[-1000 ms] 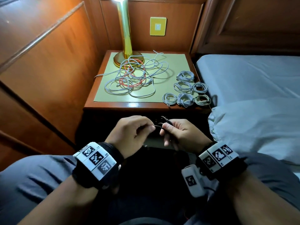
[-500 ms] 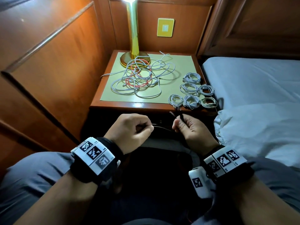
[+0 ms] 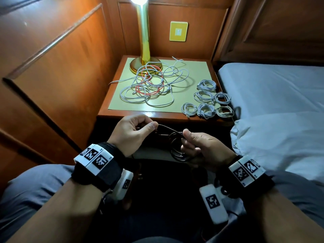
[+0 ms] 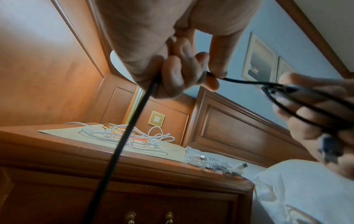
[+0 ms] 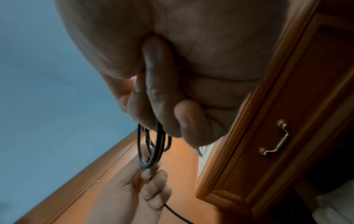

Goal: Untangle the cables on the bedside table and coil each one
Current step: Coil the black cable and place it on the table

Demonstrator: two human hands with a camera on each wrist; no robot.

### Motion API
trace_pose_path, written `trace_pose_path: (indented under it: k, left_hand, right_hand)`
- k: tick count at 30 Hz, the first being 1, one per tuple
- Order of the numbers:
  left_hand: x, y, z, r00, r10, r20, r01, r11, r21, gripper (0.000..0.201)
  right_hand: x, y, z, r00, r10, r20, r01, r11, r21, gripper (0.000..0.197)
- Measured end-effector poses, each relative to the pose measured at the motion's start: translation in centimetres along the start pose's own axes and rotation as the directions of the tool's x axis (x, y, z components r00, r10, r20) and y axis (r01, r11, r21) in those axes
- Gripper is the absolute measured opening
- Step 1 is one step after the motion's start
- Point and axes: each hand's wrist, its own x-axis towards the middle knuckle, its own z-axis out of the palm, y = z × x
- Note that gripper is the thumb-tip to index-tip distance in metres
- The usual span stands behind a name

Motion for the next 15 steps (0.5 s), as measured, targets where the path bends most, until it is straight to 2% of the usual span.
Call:
trace_pose_path:
  k: [2,4,7,11,15]
  left_hand:
    - [-0.1,-0.2,0.7,0.998,-0.002,0.063,0.005,0.999,-0.044,0.015]
    - [-0.6,-0.1,1.7,0.984,-0.018,0.176,0.045,0.988,-0.147,0.028]
    - [-1.4,0.3,2.8,0.951,0.003,0.309,0.032,0.994,-0.108,0.045]
    - [-1.4,0.0,3.3,0.956,0.056,0.287,-0.034,0.996,-0.081,0.033]
    - [-1.0,0.1,3.2,0.961,0.04,0.275,0.004,0.988,-0.156,0.03]
  right_hand:
    - [0.0,0.0,0.0,0.999,-0.02,0.038,0.017,0.997,0.07,0.044]
    - [0.0,0.0,0.0,0.997,-0.041,0.062,0.033,0.992,0.125,0.044]
    - [-0.1,0.2,0.1,0.995,-0.057,0.079,0.044,0.986,0.158,0.043]
    - [0.0,0.5,0.7,0.997,-0.051,0.049,0.043,0.986,0.158,0.043]
    - [0.3,0.0,1.4,0.999,-0.047,-0.028,0.05,0.989,0.139,0.039]
